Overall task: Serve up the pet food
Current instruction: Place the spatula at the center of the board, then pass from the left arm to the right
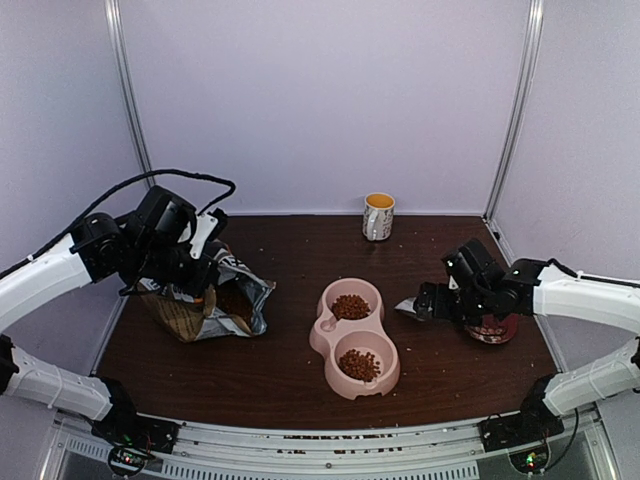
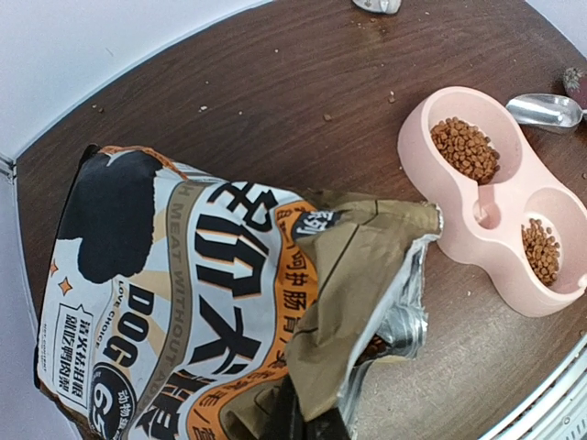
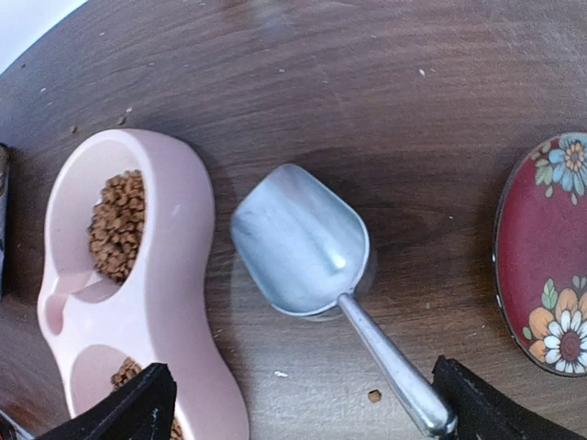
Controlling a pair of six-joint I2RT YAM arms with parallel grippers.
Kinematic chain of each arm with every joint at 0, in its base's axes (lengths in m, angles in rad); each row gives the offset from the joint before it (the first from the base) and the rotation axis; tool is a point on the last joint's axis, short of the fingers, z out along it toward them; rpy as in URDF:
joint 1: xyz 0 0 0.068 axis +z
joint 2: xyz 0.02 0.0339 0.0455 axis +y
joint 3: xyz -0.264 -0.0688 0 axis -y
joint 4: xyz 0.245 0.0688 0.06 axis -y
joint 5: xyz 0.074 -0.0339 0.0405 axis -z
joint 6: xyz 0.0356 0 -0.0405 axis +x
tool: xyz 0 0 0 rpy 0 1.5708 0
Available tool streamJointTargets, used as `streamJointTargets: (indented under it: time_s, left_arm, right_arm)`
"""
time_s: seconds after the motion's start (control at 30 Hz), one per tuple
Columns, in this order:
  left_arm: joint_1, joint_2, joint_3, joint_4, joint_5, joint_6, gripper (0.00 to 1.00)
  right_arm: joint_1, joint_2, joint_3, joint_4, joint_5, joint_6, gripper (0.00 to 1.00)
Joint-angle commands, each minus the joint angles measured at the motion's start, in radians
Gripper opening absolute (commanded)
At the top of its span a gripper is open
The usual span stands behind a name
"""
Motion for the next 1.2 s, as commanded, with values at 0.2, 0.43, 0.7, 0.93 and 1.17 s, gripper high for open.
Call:
streamJointTargets:
  time_s: [0.2, 0.43, 0.7, 0.93, 1.17]
  left_arm:
    - [-0.022, -0.057, 0.101, 0.050, 0.127, -0.019, 0.00]
    - [-0.048, -0.047, 0.157, 0.034, 0.144, -0.035, 0.00]
    - [-0.076, -0.045, 0.195, 0.022, 0.152, -0.050, 0.00]
    - [-0.084, -0.061, 0.164, 0.022, 0.136, -0.064, 0.00]
    - [-0.084, -0.074, 0.133, 0.040, 0.127, -0.060, 0.00]
  right_arm:
    - [0.212, -0.003, 0.190, -0.038, 0.002, -0.146, 0.98]
    - [0.351, 0.114, 0.351, -0.045, 0.012, -0.209, 0.96]
    - [0.484, 0.239, 0.485, 0.053, 0.008, -0.237, 0.93]
    - [0.530, 0.319, 0.509, 0.210, 0.039, -0.089, 0.90]
    - [0.544, 0.377, 0.443, 0.455, 0.020, 0.053, 0.86]
